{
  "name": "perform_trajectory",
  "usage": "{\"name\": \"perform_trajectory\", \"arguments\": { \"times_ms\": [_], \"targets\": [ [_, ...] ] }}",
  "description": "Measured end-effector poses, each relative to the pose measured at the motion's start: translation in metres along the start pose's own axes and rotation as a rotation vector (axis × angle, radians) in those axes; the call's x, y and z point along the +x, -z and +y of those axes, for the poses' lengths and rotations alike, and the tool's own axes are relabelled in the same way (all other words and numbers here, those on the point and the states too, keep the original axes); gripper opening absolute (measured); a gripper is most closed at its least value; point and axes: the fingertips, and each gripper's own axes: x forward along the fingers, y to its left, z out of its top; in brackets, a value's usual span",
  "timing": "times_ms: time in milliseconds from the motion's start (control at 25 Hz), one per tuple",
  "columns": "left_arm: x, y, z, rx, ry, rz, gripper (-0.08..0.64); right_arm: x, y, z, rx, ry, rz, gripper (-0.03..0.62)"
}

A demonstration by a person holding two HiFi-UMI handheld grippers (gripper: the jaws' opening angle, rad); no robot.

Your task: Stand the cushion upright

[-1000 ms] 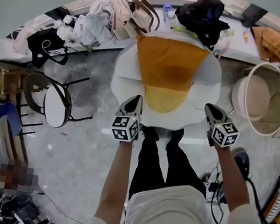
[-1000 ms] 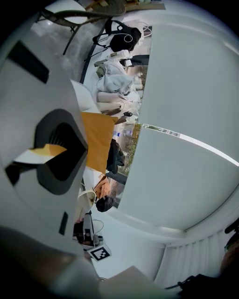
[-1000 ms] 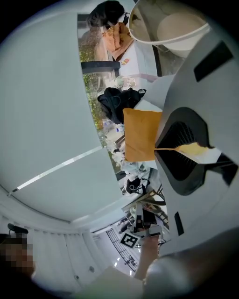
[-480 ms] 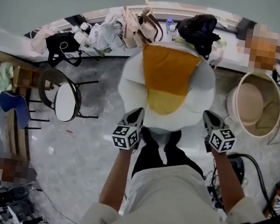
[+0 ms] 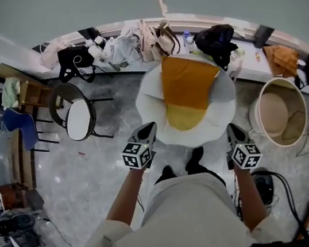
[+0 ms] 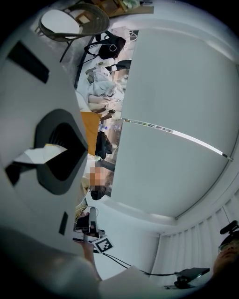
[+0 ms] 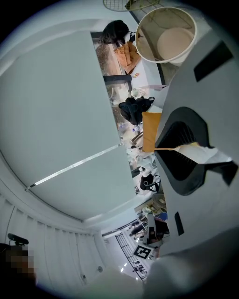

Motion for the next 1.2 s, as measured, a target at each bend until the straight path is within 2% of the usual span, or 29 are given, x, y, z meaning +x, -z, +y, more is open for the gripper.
{"name": "perform_trajectory", "arguments": {
  "times_ms": [160, 480, 880, 1200],
  "targets": [
    [-0.025, 0.004, -0.003, 0.008, 0.039, -0.002, 0.002, -0.019, 0.005, 0.034, -0.004, 0.012, -0.019, 0.038],
    [-0.087, 0.030, 0.007, -0.039, 0.099, -0.014, 0.002, -0.058, 0.043, 0.095, 0.018, 0.055, -0.041, 0.038],
    [-0.160, 0.055, 0.020, 0.028, 0.136, 0.022, 0.002, -0.109, 0.086, 0.158, 0.020, 0.102, -0.097, 0.038],
    [-0.193, 0.059, 0.005, 0.070, 0.184, 0.008, 0.002, -0.157, 0.112, 0.175, 0.024, 0.131, -0.105, 0.038]
  ]
}}
